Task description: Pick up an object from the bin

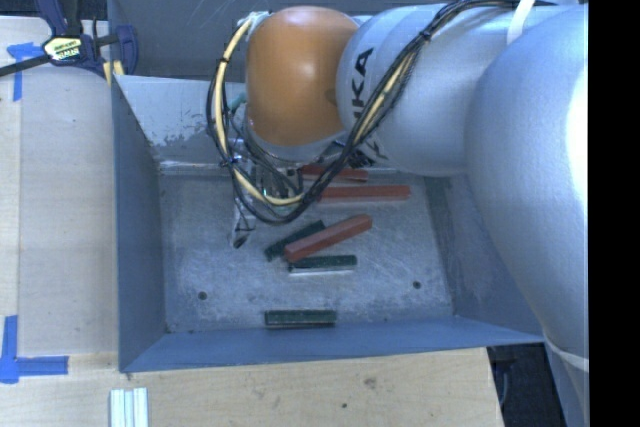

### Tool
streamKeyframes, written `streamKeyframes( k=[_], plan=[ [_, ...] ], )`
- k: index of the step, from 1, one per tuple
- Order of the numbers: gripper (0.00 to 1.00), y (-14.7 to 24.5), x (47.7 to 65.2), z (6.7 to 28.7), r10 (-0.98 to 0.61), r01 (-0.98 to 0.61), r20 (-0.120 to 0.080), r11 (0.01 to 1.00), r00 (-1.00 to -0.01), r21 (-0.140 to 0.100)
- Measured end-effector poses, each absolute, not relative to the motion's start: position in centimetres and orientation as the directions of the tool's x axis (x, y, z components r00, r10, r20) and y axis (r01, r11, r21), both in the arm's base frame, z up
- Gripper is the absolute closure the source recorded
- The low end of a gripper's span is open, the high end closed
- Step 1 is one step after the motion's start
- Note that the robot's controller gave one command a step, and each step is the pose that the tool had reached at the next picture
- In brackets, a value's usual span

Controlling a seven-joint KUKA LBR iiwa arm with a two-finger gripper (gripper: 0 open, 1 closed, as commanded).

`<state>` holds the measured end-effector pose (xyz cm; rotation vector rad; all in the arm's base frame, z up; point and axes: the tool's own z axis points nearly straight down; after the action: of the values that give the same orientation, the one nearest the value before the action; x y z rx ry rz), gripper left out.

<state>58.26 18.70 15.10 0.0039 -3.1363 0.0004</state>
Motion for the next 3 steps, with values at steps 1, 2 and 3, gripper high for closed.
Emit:
streamKeyframes(
  k=[1, 2, 3],
  plan=[
    [0.00, 7.6, 59.4, 6.9, 0.058, 0.058, 0.002, 0.998, -0.998, -0.001],
    [0.00, 3.5, 50.3, 7.0, -0.080, -0.080, 0.001, 0.997, -0.997, 0.000],
    [0.00, -1.2, 55.1, 7.5, -0.091, -0.091, -0.007, 0.996, -0.996, -0.002]
  ],
)
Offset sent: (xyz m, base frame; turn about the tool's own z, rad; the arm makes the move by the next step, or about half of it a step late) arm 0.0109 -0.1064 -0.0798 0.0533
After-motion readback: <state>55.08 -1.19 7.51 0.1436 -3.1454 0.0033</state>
